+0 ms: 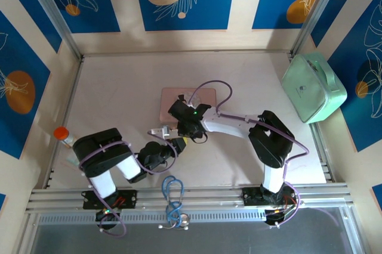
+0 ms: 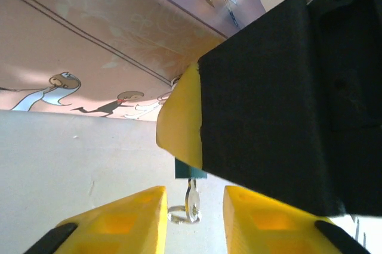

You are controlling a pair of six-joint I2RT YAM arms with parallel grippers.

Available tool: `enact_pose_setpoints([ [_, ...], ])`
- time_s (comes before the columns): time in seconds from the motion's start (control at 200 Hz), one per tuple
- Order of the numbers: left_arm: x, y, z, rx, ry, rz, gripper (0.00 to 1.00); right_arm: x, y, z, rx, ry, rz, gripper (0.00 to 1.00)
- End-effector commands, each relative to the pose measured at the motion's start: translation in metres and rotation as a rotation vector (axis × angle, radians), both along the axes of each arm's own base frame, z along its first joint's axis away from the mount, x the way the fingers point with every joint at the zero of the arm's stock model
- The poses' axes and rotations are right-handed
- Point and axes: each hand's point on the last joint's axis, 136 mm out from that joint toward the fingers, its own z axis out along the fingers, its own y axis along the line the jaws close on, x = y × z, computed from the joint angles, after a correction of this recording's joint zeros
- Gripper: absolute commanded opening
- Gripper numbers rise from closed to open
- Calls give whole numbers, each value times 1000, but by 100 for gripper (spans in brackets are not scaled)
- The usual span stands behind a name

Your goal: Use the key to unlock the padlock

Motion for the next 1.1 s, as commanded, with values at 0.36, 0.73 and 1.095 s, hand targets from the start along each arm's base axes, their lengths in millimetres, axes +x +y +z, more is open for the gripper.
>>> enact_pose_setpoints([
  [0.36,3,-17,8,-34,-25,-29,22,-25,-7,-7,-52,168,-41,0],
  [0.73,0,-19,7,-43,-11,-50,23,-23,-2,-3,-20,191,-55,0],
  [1.095,-3,-11,7,-31,-16,-26,13,-23,0,-4,-19,200,-42,0],
])
